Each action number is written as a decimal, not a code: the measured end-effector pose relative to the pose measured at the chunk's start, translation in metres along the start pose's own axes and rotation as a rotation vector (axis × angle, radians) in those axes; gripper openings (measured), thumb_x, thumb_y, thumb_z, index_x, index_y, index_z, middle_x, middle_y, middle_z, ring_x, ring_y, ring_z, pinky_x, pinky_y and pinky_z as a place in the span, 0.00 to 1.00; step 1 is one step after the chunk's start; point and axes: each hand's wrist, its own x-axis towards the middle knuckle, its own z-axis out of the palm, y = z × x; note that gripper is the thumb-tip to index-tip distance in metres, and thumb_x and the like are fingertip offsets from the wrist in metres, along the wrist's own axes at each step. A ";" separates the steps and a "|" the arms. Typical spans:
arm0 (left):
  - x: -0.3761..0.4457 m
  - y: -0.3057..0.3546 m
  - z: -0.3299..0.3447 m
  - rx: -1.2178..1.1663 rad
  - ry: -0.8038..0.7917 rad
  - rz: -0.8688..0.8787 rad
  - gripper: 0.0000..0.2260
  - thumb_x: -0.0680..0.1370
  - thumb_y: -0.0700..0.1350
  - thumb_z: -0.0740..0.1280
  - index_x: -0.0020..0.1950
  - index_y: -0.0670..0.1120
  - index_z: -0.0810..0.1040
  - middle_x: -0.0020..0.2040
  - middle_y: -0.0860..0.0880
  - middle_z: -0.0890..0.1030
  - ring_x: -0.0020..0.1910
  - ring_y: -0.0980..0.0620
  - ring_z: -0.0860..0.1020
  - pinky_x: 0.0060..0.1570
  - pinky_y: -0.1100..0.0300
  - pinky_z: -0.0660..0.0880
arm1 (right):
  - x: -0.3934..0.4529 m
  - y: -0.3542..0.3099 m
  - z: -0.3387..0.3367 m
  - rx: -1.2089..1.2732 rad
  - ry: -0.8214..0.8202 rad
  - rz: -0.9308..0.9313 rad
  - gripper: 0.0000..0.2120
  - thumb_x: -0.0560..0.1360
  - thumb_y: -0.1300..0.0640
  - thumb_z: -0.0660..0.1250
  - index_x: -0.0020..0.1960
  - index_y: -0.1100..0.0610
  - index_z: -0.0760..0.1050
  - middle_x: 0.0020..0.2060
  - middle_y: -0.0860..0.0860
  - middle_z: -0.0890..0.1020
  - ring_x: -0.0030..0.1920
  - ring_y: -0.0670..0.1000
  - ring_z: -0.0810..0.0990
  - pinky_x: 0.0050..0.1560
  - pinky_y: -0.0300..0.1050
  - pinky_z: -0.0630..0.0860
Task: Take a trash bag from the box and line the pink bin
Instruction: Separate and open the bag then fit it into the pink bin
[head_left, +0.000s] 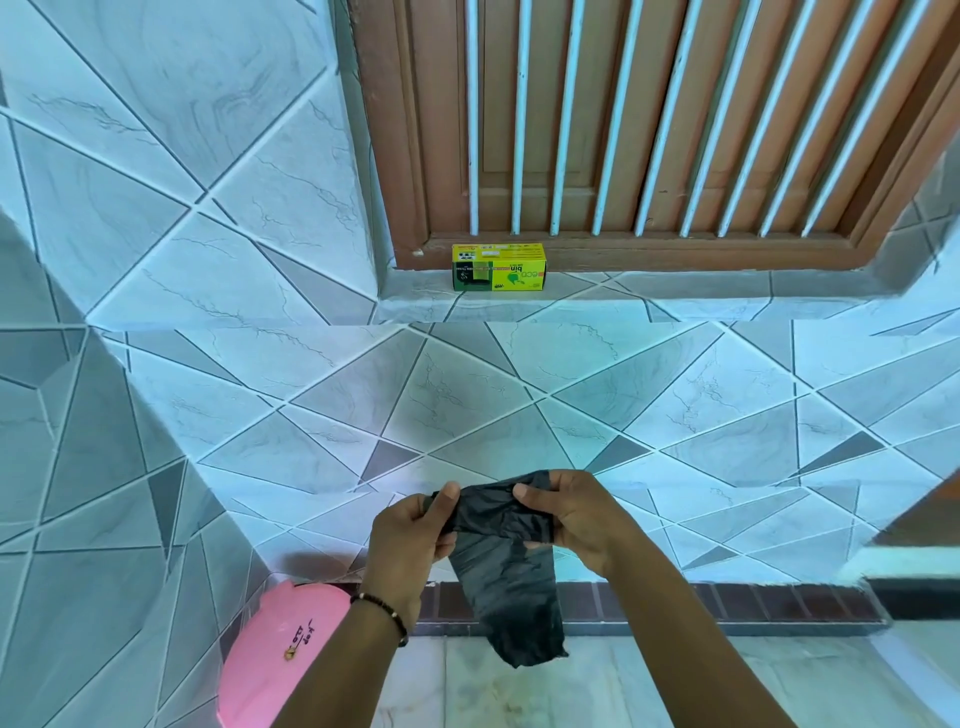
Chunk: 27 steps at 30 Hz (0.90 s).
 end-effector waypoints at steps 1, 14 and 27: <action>-0.001 -0.001 0.000 -0.036 -0.029 -0.015 0.12 0.75 0.46 0.67 0.34 0.42 0.74 0.31 0.45 0.76 0.28 0.52 0.71 0.36 0.63 0.73 | 0.000 0.001 -0.001 0.030 0.010 -0.002 0.06 0.73 0.63 0.69 0.48 0.66 0.78 0.37 0.57 0.84 0.36 0.53 0.84 0.33 0.45 0.80; -0.004 -0.005 0.003 0.003 -0.046 0.102 0.10 0.71 0.43 0.71 0.32 0.41 0.75 0.27 0.47 0.73 0.29 0.51 0.68 0.37 0.60 0.71 | -0.014 -0.002 0.001 -0.798 0.442 -0.469 0.15 0.70 0.48 0.71 0.55 0.50 0.74 0.48 0.43 0.72 0.48 0.46 0.74 0.47 0.38 0.73; -0.003 -0.008 0.006 -0.102 -0.080 0.046 0.16 0.61 0.52 0.73 0.25 0.45 0.69 0.20 0.52 0.71 0.26 0.53 0.67 0.36 0.59 0.69 | -0.018 -0.008 0.020 -0.598 0.141 -0.391 0.06 0.69 0.59 0.72 0.34 0.52 0.79 0.31 0.49 0.81 0.33 0.46 0.78 0.38 0.40 0.74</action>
